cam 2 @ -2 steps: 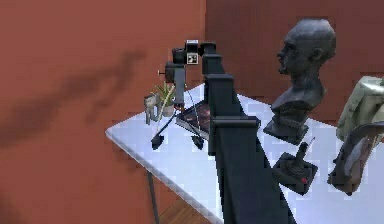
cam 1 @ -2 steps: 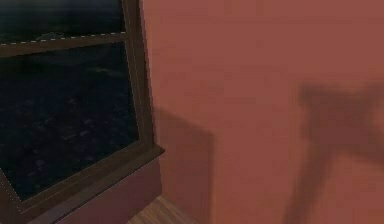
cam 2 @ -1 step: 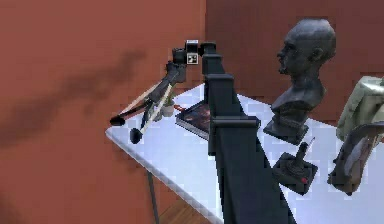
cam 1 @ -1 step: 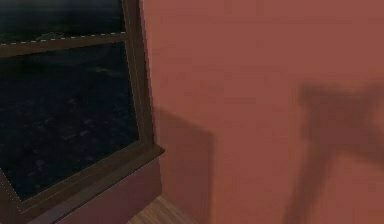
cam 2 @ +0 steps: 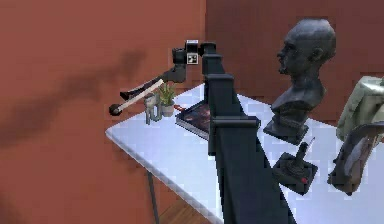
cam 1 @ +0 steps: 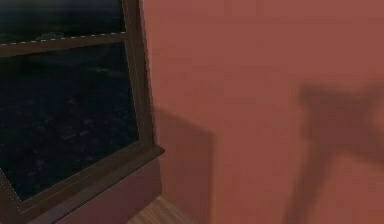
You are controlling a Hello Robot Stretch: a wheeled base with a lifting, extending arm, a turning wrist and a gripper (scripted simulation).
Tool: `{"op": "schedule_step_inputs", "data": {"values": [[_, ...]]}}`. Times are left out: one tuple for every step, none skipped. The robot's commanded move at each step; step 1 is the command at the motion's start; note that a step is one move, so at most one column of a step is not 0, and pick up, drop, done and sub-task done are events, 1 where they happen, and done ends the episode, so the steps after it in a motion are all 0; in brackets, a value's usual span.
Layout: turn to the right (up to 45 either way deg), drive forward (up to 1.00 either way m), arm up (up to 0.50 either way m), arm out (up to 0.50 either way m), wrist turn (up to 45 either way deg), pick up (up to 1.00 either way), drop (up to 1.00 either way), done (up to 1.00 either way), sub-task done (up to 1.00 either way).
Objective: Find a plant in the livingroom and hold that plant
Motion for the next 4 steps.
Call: {"op": "schedule_step_inputs", "data": {"values": [[0.0,0.0,0.0,0.0,45.0,0.0,0.0,0.0,0.0],[0.0,0.0,0.0,0.0,21.0,0.0,0.0,0.0,0.0],[0.0,0.0,-0.16,0.0,0.0,0.0,0.0,0.0,0.0],[0.0,0.0,0.0,0.0,0.0,1.0,0.0,0.0,0.0]]}}
